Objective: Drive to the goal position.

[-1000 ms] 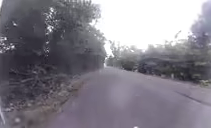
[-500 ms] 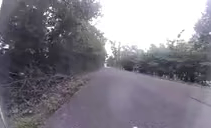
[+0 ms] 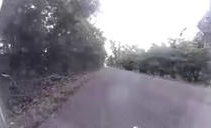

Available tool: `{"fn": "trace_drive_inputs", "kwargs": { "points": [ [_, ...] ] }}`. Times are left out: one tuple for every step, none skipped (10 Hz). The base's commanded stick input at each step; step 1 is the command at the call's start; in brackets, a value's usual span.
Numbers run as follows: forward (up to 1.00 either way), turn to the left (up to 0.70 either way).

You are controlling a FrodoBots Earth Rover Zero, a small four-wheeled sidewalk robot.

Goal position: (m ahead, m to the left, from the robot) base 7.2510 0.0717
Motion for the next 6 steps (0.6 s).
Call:
{"fn": "trace_drive_inputs", "kwargs": {
  "points": [
    [0.7, 0.0],
    [0.7, 0.0],
    [0.7, 0.0],
    [0.7, -0.01],
    [0.7, -0.01],
    [0.7, -0.02]
  ]
}}
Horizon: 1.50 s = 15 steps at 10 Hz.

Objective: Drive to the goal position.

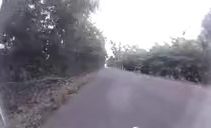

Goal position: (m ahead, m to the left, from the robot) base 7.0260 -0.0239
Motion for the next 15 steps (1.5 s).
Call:
{"fn": "trace_drive_inputs", "kwargs": {
  "points": [
    [0.7, 0.0],
    [0.7, 0.0],
    [0.7, 0.0],
    [0.7, 0.0],
    [0.7, 0.0],
    [0.7, 0.0],
    [0.7, 0.0],
    [0.7, -0.01],
    [0.7, -0.01],
    [0.7, -0.02],
    [0.7, 0.0],
    [0.7, 0.0],
    [0.7, 0.0],
    [0.7, 0.0],
    [0.7, 0.0]
  ]
}}
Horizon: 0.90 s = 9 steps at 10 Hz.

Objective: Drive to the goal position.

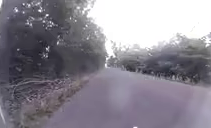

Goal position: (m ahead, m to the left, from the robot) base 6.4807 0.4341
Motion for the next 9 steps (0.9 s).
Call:
{"fn": "trace_drive_inputs", "kwargs": {
  "points": [
    [0.7, 0.0],
    [0.7, 0.0],
    [0.7, 0.0],
    [0.7, 0.0],
    [0.7, 0.0],
    [0.7, 0.0],
    [0.7, 0.0],
    [0.7, 0.0],
    [0.7, 0.0]
  ]
}}
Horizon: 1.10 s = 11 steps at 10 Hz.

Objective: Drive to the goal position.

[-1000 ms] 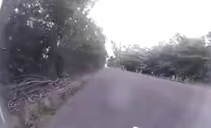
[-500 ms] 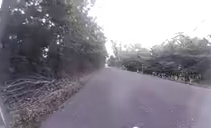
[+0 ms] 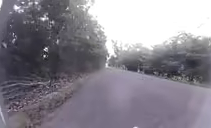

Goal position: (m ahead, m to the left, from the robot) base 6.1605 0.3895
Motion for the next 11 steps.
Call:
{"fn": "trace_drive_inputs", "kwargs": {
  "points": [
    [0.7, 0.0],
    [0.7, 0.0],
    [0.7, 0.0],
    [0.7, 0.0],
    [0.7, 0.0],
    [0.7, 0.0],
    [0.7, 0.0],
    [0.7, 0.0],
    [0.7, 0.0],
    [0.7, 0.0],
    [0.7, 0.0]
  ]
}}
